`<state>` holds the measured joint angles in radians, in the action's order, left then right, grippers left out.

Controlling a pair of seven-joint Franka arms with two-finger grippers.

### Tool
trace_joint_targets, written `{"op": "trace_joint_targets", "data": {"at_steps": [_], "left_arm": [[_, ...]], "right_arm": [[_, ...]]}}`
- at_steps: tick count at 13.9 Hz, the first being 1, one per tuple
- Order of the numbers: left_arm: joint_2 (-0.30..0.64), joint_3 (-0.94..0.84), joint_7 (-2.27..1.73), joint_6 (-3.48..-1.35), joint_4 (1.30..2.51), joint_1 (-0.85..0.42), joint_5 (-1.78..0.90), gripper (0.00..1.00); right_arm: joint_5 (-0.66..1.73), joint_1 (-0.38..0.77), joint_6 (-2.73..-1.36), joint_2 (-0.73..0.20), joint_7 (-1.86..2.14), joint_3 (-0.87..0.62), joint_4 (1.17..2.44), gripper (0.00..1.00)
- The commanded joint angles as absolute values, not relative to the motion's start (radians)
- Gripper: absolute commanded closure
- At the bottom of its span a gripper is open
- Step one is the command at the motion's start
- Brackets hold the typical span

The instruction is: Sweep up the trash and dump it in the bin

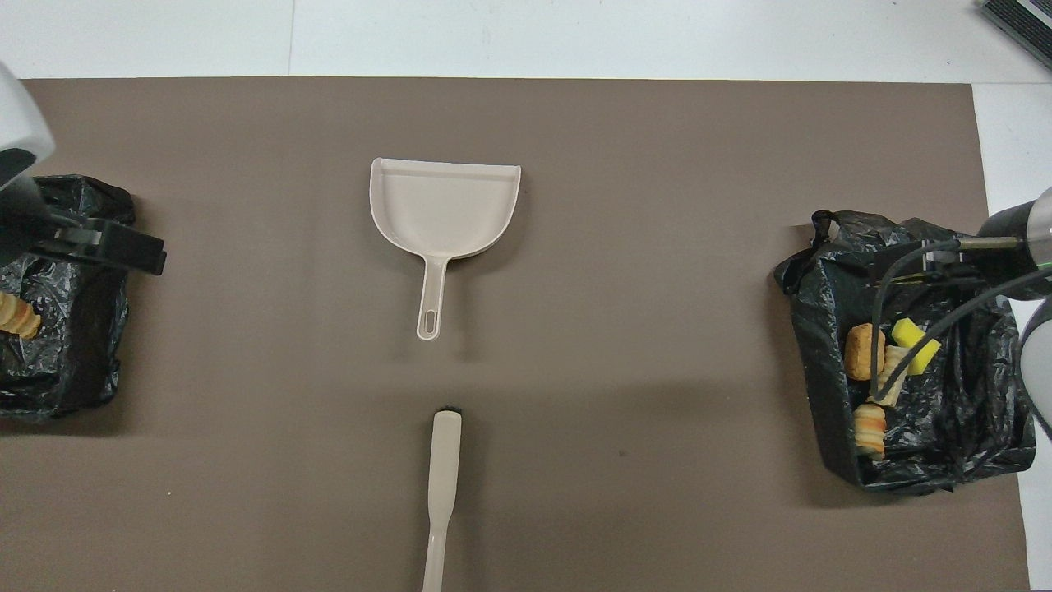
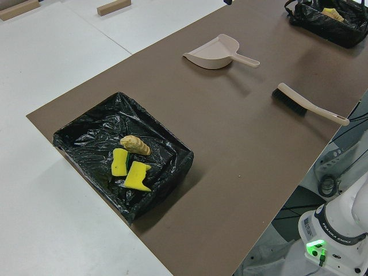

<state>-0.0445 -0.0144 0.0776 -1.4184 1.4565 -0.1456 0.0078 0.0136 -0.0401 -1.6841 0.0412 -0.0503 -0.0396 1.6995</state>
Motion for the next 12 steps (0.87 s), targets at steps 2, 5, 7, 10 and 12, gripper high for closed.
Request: {"op": "trace_joint_targets", "data": {"at_steps": [2,5,7,10,12], "left_arm": [[-0.074,-0.015,0.080,-1.450,1.513,-0.135,-0.009,0.00],[-0.063,-0.009,0.081,-1.436,1.499,-0.118,-0.011,0.00],[-0.064,-0.008,0.083,-1.431,1.499,-0.107,-0.029,0.00],[-0.061,-0.005,0.091,-1.394,1.497,-0.083,-0.032,0.00],[-0.061,-0.005,0.092,-1.396,1.493,-0.083,-0.034,0.00]], "right_arm": [[0.028,-0.051,-1.675,0.061,-0.046,-0.044,1.717,0.00],[0.028,-0.051,-1.675,0.061,-0.046,-0.044,1.717,0.00],[0.028,-0.051,-1.675,0.061,-0.046,-0.044,1.717,0.00],[0.028,-0.051,-1.675,0.061,-0.046,-0.044,1.717,0.00],[0.028,-0.051,-1.675,0.061,-0.046,-0.044,1.717,0.00]]}}
